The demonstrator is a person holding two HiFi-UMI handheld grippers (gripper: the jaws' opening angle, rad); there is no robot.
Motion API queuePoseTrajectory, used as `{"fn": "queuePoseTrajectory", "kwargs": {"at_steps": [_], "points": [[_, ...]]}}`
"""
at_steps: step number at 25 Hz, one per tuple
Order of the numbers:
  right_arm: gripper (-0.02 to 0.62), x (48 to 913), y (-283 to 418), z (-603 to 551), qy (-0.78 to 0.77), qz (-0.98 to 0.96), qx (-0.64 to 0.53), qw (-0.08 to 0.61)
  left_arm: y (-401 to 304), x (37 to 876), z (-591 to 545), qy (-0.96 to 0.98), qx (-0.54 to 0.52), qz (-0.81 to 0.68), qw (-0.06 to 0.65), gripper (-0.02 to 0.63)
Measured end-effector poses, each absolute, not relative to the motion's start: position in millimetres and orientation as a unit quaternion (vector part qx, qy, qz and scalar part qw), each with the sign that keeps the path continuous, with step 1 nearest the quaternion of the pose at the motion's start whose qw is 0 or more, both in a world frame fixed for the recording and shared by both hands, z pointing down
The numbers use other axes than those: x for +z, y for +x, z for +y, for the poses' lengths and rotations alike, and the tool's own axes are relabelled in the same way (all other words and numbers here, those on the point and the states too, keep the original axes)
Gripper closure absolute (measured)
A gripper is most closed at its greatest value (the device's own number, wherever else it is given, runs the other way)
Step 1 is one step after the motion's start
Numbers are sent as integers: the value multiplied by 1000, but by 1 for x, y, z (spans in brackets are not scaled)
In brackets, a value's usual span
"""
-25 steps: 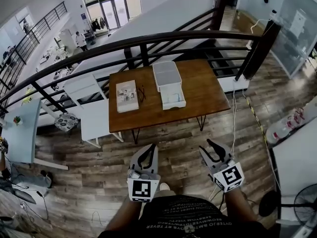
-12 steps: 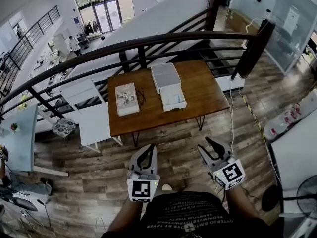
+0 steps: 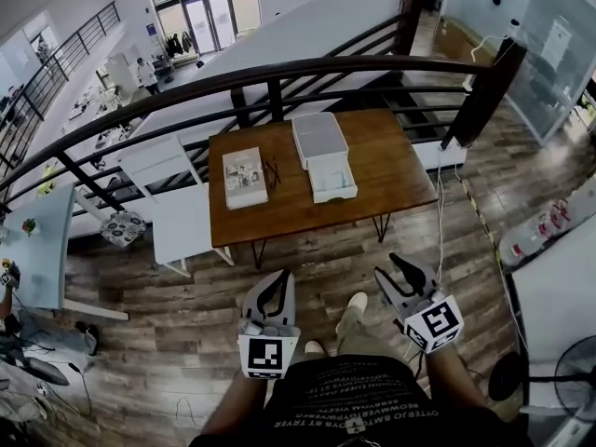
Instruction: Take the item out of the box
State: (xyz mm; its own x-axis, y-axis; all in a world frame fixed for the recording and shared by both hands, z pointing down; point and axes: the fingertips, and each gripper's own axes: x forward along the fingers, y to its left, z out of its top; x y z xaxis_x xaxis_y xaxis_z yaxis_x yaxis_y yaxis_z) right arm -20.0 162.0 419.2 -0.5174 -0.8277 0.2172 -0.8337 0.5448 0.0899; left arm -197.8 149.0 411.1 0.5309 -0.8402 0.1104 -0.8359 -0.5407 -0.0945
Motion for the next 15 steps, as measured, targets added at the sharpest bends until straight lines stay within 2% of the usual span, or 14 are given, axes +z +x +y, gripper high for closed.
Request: {"fn": "queuePoseTrajectory", "kwargs": {"at_steps": [15], "points": [[440, 444, 2, 109, 458, -883, 40, 99, -179, 431, 112, -863, -111, 492, 15, 600]]}}
